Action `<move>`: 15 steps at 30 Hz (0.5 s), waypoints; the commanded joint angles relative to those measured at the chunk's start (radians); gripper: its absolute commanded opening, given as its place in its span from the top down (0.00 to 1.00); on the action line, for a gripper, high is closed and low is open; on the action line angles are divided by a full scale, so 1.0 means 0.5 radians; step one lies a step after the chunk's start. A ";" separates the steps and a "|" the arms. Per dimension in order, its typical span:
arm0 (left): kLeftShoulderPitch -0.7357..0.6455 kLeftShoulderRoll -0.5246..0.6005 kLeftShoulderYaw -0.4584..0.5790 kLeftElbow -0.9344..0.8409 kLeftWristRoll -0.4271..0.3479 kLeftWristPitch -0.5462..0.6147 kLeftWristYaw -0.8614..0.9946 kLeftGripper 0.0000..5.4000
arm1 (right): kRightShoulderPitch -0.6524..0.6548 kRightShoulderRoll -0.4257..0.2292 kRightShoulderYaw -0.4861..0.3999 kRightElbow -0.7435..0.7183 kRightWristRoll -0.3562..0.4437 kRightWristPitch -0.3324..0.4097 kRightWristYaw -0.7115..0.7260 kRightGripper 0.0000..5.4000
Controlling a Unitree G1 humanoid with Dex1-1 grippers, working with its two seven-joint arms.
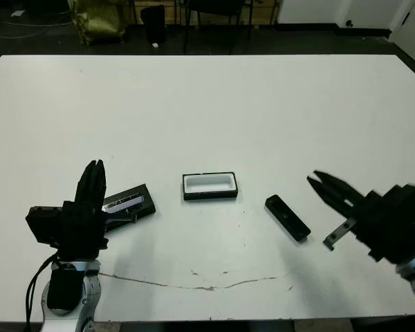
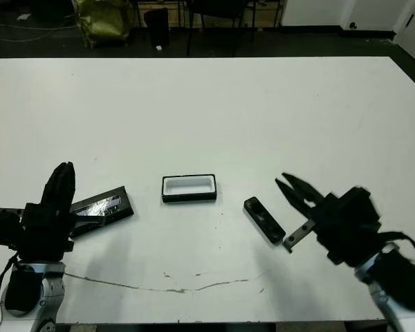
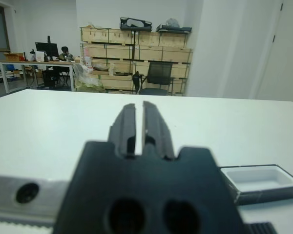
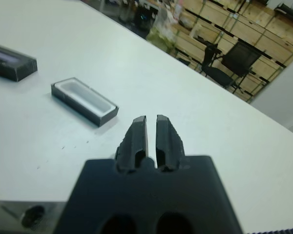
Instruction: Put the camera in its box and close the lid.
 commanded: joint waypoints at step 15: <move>0.056 0.036 0.021 0.001 -0.007 0.022 -0.016 1.00 | 0.210 0.066 0.209 0.182 -0.184 -0.359 -0.017 0.32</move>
